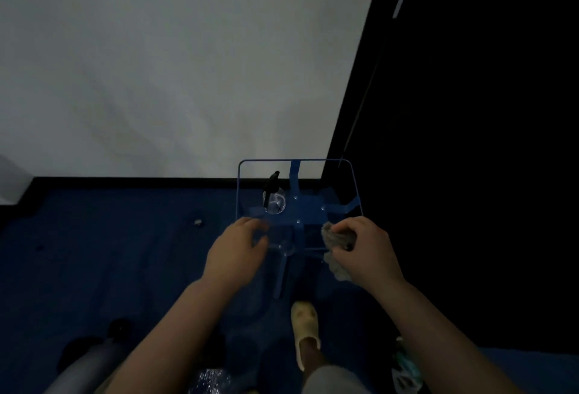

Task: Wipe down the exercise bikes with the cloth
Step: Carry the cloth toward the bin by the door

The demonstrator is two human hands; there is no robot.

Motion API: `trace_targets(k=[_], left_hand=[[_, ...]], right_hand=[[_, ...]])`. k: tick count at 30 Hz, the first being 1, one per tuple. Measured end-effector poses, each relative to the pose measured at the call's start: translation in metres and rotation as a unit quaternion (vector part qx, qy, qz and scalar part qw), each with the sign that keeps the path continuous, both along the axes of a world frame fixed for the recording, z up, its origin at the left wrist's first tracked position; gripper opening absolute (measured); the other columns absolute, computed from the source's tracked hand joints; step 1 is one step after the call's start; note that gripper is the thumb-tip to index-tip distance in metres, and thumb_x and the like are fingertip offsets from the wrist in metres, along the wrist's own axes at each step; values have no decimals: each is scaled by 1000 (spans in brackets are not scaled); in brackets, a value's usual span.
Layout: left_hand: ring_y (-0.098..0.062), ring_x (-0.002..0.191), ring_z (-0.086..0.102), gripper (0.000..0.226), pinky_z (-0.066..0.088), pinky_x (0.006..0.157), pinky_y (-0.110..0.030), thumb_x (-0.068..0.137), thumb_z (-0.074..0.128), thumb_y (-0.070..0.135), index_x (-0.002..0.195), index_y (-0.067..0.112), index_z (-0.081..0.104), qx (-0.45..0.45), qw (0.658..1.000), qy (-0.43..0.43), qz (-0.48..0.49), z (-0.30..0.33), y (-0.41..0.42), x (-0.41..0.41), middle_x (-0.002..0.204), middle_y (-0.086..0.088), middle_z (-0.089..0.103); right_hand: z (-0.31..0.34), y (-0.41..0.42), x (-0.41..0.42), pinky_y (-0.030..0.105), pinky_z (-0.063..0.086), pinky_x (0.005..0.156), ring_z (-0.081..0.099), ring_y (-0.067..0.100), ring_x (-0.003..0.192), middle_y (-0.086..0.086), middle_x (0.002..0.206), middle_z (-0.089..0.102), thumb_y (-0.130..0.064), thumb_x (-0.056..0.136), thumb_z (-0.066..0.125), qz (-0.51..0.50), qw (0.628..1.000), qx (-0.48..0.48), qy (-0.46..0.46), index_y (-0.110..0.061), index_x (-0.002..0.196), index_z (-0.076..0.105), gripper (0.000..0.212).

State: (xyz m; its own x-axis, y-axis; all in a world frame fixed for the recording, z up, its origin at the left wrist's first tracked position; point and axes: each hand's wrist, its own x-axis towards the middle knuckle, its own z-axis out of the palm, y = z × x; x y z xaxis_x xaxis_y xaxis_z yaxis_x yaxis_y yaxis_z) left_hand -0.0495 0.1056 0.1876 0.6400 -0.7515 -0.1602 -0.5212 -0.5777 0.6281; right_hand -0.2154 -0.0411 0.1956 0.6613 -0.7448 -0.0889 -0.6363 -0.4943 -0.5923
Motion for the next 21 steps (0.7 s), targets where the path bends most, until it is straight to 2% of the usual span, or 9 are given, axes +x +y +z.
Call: trace_targets(k=[4,7,14,18,21], left_hand=[[-16,112,54,31,40,84,-26,90,51,23,120,21,59,36,998,34,23,-34,-45,21,127,3,56],[-17,113,53,32,43,85,-29,89,51,24,120,23,58,52,996,55,39,-60,-79,37,128,4,56],[-14,112,53,34,41,86,-28,90,50,24,123,26,57,67,989,96,91,-107,-114,59,128,6,55],[-11,111,52,33,42,87,-27,91,49,25,122,26,57,62,987,103,111,-115,-119,66,128,7,55],[-11,110,53,32,42,88,-28,91,50,25,122,26,57,61,986,97,118,-112,-117,68,127,7,55]], right_hand=[[-45,-52,30,19,40,73,55,10,89,-1,105,58,-11,76,69,-3,998,56,40,-17,96,65,21],[-85,-89,60,21,42,73,55,12,92,1,109,58,-11,78,69,-8,994,92,58,-17,99,65,22],[-170,-140,134,20,39,75,57,19,101,5,115,58,-13,82,68,-13,988,131,79,-11,103,65,22],[-202,-146,154,29,49,82,58,25,102,8,113,58,-2,80,66,2,980,172,99,-4,99,64,19],[-210,-148,154,32,51,85,58,26,102,10,115,59,0,81,61,45,968,206,138,-8,100,63,21]])
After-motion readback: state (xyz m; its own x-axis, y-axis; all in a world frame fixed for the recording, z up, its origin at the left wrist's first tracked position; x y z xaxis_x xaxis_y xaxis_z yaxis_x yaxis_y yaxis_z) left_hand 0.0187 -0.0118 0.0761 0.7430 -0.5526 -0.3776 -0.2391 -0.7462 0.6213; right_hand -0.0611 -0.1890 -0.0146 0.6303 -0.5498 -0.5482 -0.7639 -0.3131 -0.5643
